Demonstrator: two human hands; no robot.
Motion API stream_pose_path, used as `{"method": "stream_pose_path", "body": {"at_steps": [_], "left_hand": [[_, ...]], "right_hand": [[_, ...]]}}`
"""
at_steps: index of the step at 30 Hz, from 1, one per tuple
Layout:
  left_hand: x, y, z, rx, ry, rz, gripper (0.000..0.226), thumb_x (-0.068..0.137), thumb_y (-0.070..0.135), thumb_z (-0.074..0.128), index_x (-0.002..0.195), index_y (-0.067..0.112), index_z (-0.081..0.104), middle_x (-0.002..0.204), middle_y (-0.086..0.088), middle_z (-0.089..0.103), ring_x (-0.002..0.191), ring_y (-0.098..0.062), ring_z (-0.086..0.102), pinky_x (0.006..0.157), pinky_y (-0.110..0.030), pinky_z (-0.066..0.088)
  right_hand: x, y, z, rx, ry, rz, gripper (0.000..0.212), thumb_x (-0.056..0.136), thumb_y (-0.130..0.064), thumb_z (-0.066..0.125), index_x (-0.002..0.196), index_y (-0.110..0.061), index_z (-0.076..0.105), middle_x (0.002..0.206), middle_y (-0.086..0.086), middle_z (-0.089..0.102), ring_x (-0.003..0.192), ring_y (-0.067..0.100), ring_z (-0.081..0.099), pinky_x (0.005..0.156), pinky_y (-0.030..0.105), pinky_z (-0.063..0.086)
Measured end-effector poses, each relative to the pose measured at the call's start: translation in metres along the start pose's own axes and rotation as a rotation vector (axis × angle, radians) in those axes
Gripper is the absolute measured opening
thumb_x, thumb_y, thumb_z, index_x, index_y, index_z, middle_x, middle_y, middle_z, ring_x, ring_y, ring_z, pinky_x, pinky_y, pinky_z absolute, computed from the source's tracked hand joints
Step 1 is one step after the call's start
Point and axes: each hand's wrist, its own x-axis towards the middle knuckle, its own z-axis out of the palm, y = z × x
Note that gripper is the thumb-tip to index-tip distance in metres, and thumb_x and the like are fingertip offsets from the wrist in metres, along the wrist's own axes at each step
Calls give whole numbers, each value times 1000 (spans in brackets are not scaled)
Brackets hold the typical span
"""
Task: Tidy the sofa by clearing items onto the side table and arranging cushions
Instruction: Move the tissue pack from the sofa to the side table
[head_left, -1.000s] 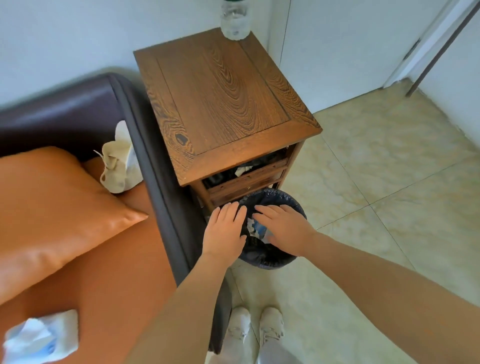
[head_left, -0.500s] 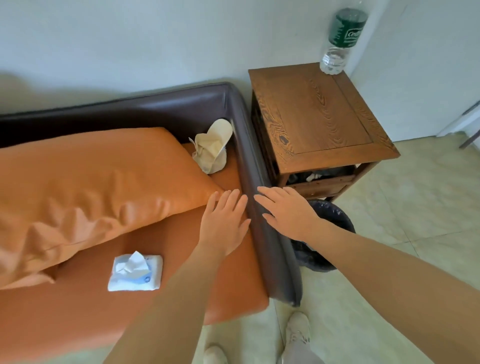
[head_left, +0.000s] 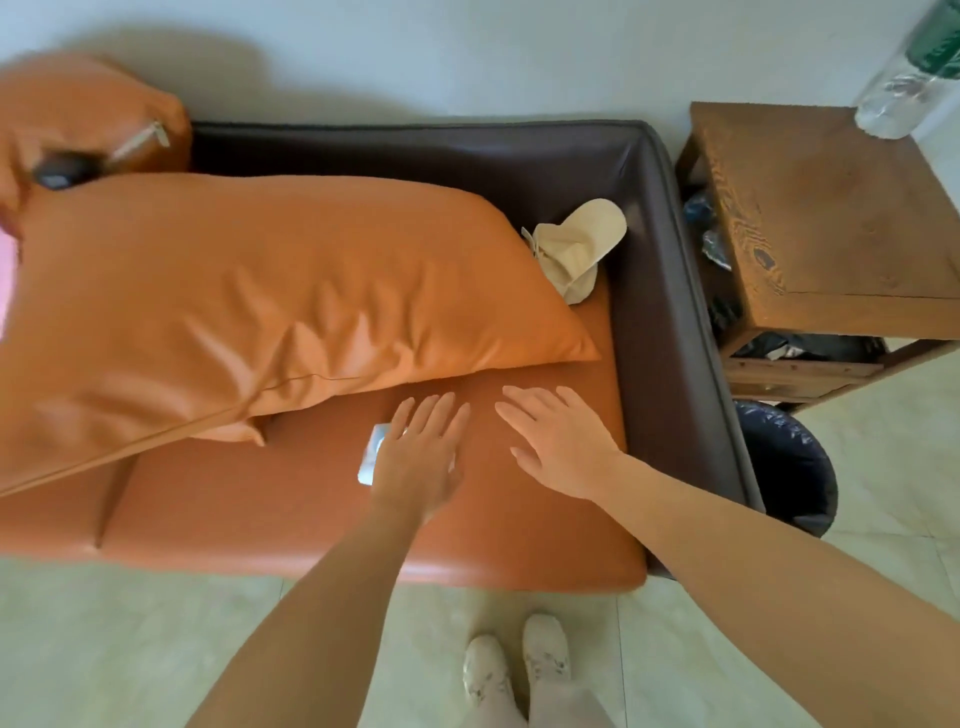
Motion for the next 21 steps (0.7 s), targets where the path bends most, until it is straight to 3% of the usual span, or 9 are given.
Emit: {"method": "stream_pose_path", "body": {"at_steps": [3,6,9,11,15,19,21], "left_hand": [[-23,-26,8,-7,-59,-45,92,51,38,92,129,14,50,127,-11,62,114,-29,60,103,-44,37],[-42,-43,22,9,-108,-58,96,47,37,94,129,11,51,128,-14,61,114,-33,61,104,-45,30],[-53,-57,40,43,-182,-86,101,40,40,95,128,12,53,129,-14,61,115,-33,62,105,-47,38],[-58,-67,55,50,-249,-117,105,34,45,96,127,12,61,131,-14,60,116,-33,62,99,-48,47],[-58,-80,88,91,-310,-157,112,39,52,93,138,17,54,144,-9,50,127,-30,53,103,-46,43],[-48,-94,116,77,-311,-160,114,38,52,93,139,17,52,144,-8,50,128,-29,52,102,-46,44],[-42,-98,128,47,-325,-158,112,51,50,89,147,20,39,152,-7,39,136,-28,42,109,-45,36]], "right_hand": [[18,-20,13,-10,-67,-43,54,94,-36,51,143,-17,38,154,5,32,134,24,38,107,49,32],[31,-35,29,-15,-107,-87,56,94,-40,49,143,-18,36,155,4,28,134,24,36,106,50,31],[43,-45,52,-8,-156,-107,61,91,-45,50,144,-19,33,156,4,24,135,25,33,107,53,29],[50,-51,72,-3,-155,-114,67,87,-49,54,143,-19,33,155,4,25,134,27,34,106,56,28],[64,-61,118,-29,-202,-131,83,76,-59,62,144,-22,33,154,6,29,132,35,36,102,60,28],[79,-68,157,7,-180,-117,98,58,-65,72,137,-27,30,149,9,38,120,42,49,94,63,39],[84,-70,173,25,-152,-116,101,54,-65,73,136,-28,30,148,9,40,116,42,51,92,62,41]]}}
